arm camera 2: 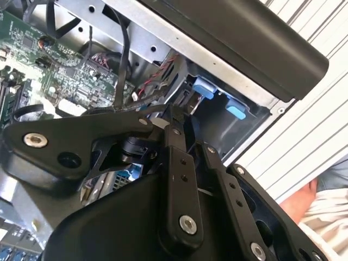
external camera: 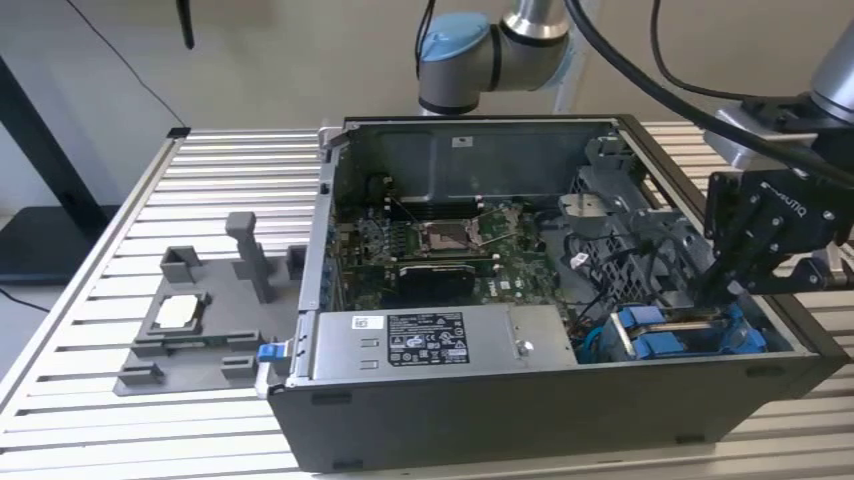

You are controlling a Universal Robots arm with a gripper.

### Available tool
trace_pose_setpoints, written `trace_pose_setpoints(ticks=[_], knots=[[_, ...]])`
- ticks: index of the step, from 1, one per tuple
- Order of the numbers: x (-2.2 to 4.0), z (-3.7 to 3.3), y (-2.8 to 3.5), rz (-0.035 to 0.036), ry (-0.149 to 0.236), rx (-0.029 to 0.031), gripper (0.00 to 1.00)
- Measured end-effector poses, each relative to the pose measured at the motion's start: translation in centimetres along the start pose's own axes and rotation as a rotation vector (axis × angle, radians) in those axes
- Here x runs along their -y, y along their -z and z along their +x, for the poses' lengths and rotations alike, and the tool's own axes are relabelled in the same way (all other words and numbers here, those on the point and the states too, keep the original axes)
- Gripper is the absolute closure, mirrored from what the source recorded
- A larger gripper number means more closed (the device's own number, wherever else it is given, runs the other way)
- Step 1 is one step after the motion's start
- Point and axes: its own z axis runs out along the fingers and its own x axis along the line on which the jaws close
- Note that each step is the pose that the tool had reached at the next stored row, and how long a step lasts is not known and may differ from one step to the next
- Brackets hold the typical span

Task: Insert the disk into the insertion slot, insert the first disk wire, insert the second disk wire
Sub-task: 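Insert the first disk wire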

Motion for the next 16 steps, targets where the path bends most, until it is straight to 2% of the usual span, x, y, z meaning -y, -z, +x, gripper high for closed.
trace_pose_setpoints(ticks=[6,12,16], knots=[[0.04,-0.05,-0.49,0.0012,0.0,0.0051,0.81],[0.04,-0.05,-0.64,0.007,-0.003,0.0144,0.81],[0.05,-0.05,-0.7,0.0078,-0.012,0.0161,0.81]])
